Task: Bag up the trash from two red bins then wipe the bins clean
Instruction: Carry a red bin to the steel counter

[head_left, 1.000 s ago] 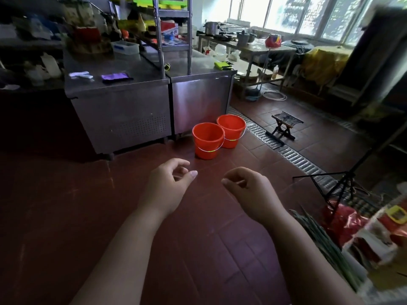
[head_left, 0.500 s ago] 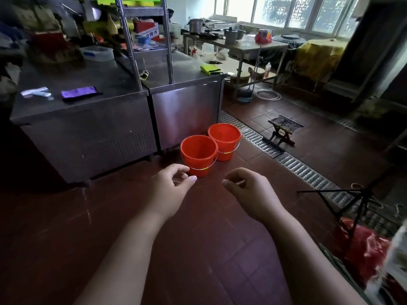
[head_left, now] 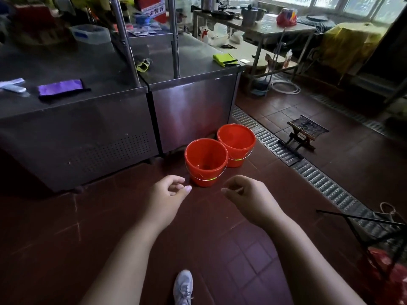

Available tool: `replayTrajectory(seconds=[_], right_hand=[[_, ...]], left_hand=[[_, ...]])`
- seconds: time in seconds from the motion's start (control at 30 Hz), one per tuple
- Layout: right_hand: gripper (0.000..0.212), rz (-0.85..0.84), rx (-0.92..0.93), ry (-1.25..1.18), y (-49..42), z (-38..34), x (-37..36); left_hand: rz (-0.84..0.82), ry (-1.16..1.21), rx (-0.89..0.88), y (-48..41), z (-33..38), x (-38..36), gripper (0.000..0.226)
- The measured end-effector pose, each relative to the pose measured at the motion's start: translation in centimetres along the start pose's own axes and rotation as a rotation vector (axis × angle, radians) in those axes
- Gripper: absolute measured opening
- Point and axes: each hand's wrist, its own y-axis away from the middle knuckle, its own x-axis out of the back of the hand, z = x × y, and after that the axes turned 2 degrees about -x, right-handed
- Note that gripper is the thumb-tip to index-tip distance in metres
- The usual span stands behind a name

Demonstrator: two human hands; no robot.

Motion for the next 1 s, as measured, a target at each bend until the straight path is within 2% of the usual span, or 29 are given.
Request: replayTrajectory(seconds=[0.3, 0.53, 1.0], right_hand=[[0.018, 0.019, -0.095, 0.042, -17.0, -0.2, 2.0], [0.015, 0.017, -0.199, 0.032, -25.7, 3.8, 5.1], [0.022, -0.098, -0.107, 0.070, -49.5, 13.8, 14.1]], left_hand=[[-0.119, -0.017, -0.012, -19.6, 2.1, -2.8, 0.017], [-0.231, -0.043, 0.002, -29.5, 3.7, -8.4, 0.019], [-0.121, -0.094, 0.126, -48.0, 8.3, -20.9, 0.016]])
